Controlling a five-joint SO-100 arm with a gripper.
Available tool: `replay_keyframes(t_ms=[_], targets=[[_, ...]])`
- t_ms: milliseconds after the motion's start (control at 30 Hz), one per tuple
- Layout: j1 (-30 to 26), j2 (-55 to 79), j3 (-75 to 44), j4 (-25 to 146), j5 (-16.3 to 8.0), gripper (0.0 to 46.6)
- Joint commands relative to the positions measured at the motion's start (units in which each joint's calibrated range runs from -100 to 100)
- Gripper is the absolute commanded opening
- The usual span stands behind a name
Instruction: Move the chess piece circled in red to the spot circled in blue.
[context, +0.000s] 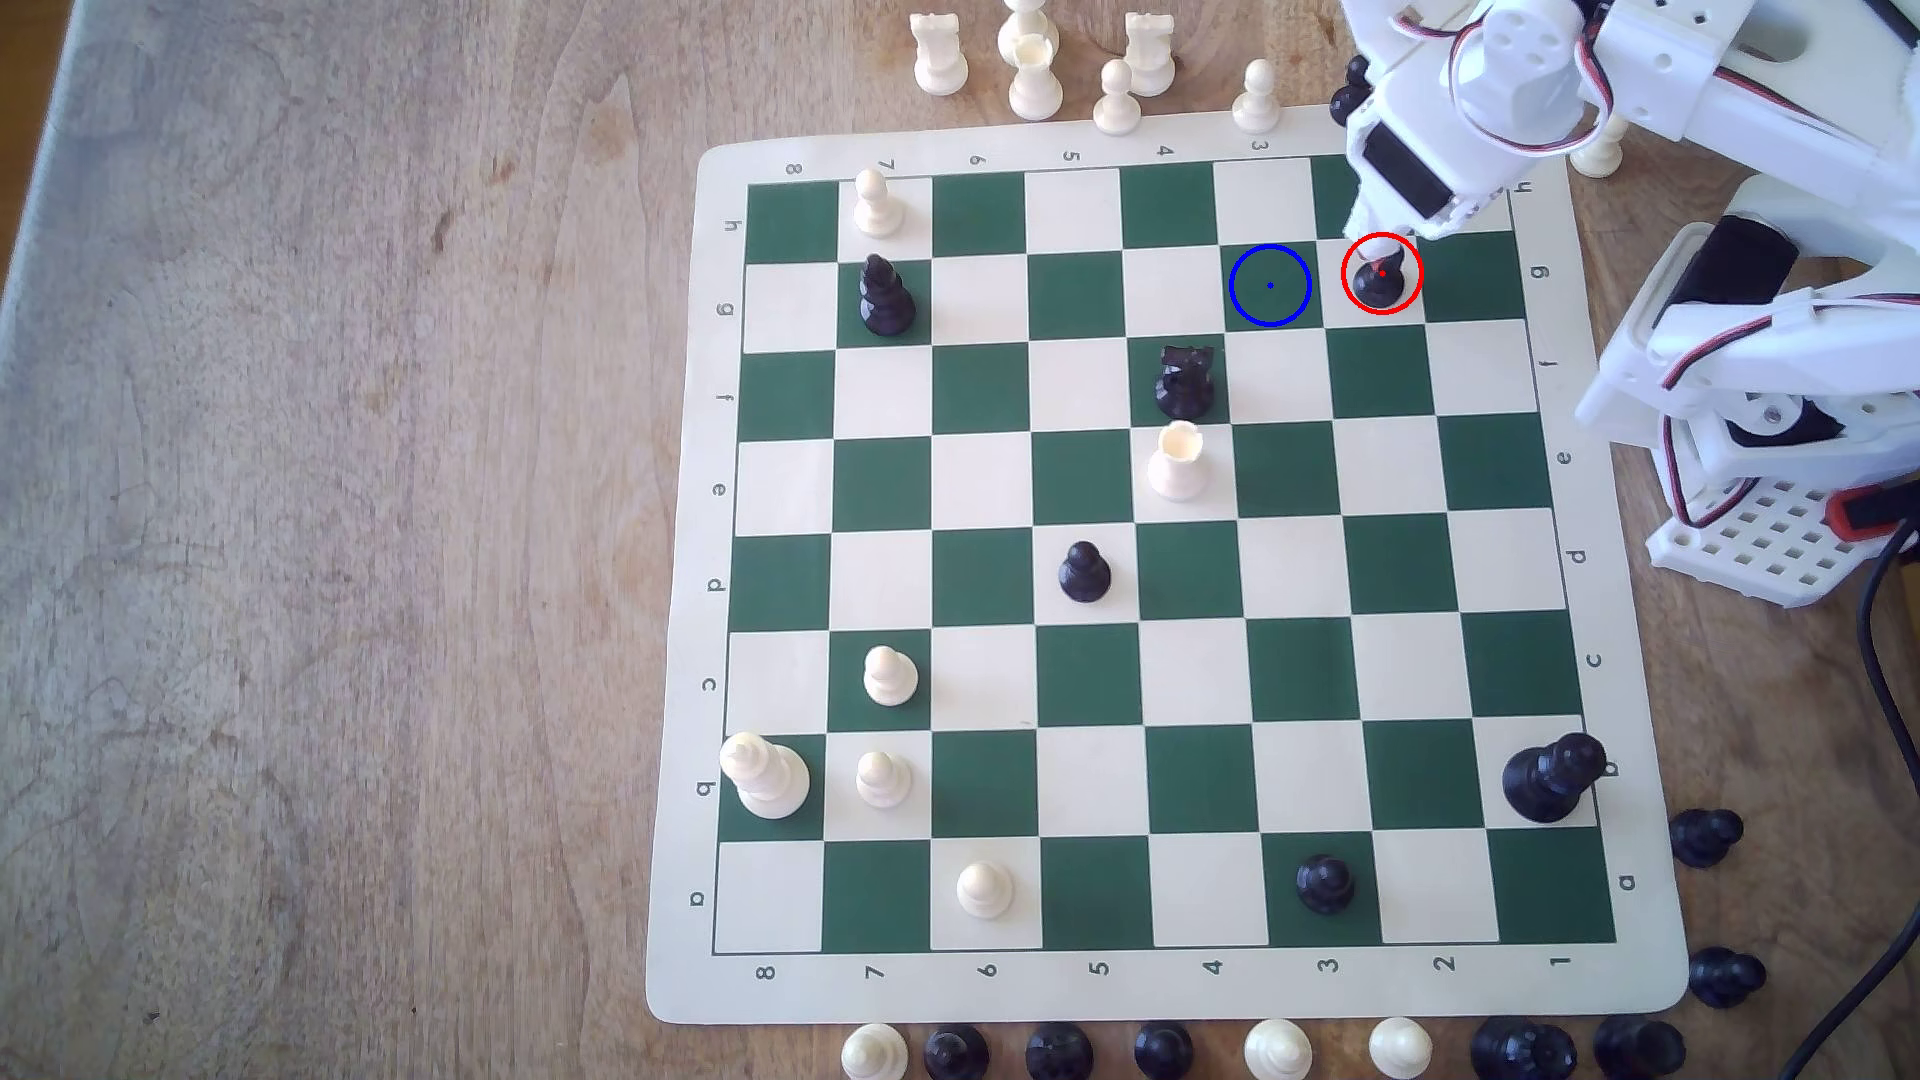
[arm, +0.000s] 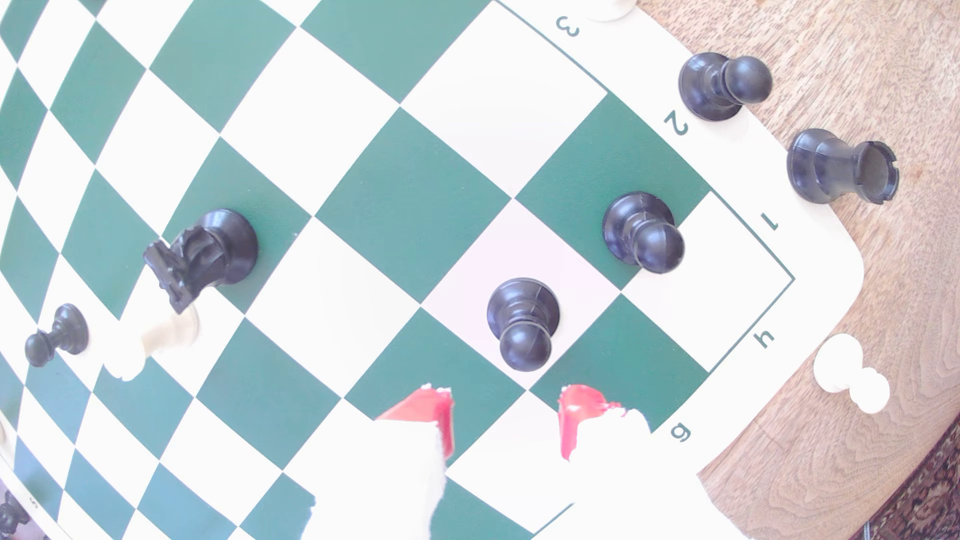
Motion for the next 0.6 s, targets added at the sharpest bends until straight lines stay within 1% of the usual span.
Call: replay_keyframes(t_ms=[0,200,567], targets=[[-0.3,1.9,-0.6,-0.8,0.2,9.7],[-0.1,5.7,-0.4,-3.0,0.5,10.1],[1.2,8.6,2.8,-7.6,1.1,11.2]])
